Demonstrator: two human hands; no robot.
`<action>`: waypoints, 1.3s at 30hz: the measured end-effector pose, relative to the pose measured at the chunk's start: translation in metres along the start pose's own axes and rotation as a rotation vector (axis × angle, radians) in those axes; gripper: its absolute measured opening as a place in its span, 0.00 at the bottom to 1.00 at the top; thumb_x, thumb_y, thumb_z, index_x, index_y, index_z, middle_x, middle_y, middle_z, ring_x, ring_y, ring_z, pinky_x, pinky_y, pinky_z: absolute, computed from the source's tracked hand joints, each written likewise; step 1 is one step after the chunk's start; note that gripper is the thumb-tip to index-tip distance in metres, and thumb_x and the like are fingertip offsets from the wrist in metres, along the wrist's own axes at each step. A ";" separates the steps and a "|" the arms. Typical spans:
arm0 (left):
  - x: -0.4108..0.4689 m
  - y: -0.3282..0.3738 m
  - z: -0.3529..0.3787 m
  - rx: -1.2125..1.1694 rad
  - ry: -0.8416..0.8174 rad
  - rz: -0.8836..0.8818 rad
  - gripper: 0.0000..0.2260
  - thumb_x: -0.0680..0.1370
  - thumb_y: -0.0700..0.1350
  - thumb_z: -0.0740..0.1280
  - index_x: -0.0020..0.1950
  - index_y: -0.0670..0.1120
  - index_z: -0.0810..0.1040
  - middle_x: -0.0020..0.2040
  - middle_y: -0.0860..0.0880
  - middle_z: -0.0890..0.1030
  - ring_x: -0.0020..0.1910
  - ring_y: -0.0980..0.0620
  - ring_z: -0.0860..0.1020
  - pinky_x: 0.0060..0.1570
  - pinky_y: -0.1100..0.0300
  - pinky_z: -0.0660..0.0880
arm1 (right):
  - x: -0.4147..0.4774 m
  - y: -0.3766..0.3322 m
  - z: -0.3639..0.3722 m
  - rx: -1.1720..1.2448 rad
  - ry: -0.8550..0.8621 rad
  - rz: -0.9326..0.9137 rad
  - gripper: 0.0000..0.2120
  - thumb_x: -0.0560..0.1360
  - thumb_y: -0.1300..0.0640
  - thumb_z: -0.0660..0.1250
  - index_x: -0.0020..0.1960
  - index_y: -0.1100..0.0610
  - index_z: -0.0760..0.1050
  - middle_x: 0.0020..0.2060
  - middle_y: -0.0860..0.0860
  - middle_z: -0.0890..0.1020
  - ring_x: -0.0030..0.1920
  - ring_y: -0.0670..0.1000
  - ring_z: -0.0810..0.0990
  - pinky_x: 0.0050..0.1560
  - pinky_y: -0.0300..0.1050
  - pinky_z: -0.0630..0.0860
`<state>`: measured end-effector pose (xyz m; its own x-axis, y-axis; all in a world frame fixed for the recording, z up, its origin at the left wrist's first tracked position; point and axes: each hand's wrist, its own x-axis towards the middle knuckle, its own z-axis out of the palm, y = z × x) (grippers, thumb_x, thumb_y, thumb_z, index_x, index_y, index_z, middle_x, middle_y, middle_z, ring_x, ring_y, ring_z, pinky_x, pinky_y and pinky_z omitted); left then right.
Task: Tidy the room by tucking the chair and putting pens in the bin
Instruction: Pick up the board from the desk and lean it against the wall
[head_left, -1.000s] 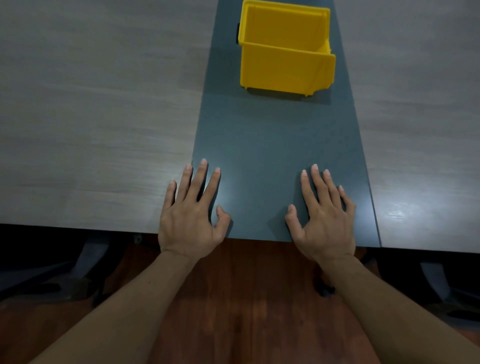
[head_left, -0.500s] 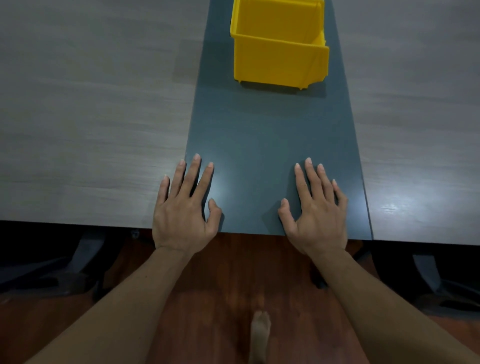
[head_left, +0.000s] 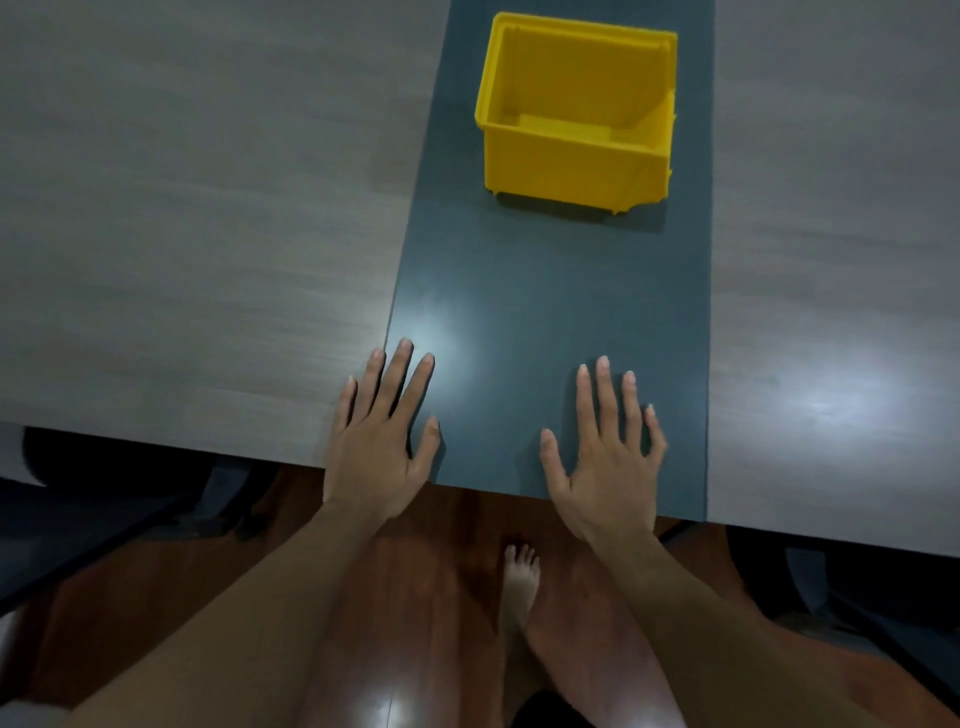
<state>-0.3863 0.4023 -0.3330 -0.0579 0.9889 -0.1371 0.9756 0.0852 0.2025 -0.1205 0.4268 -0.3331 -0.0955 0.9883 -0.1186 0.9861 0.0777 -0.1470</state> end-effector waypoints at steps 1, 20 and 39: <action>0.001 0.000 -0.002 -0.018 -0.013 -0.004 0.32 0.86 0.58 0.54 0.88 0.59 0.43 0.89 0.56 0.42 0.88 0.50 0.42 0.86 0.42 0.50 | 0.001 0.000 -0.001 0.008 -0.009 0.001 0.38 0.84 0.35 0.52 0.87 0.49 0.42 0.86 0.46 0.41 0.86 0.53 0.40 0.83 0.62 0.51; -0.001 0.017 -0.188 -0.349 -0.325 -0.151 0.28 0.86 0.59 0.58 0.86 0.56 0.62 0.82 0.46 0.71 0.79 0.43 0.70 0.78 0.48 0.68 | 0.019 -0.024 -0.174 0.353 -0.466 0.083 0.43 0.78 0.24 0.54 0.85 0.48 0.58 0.84 0.53 0.62 0.85 0.54 0.55 0.80 0.65 0.57; -0.139 -0.048 -0.319 -0.472 0.125 -0.436 0.26 0.87 0.53 0.63 0.83 0.44 0.67 0.82 0.46 0.71 0.80 0.47 0.69 0.79 0.57 0.63 | 0.001 -0.145 -0.266 0.400 -0.302 -0.390 0.38 0.79 0.29 0.60 0.78 0.54 0.71 0.75 0.52 0.75 0.75 0.55 0.73 0.75 0.54 0.70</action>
<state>-0.4928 0.2995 -0.0142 -0.4788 0.8560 -0.1947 0.6611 0.4975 0.5616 -0.2273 0.4517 -0.0503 -0.5296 0.8120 -0.2453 0.7492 0.3122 -0.5841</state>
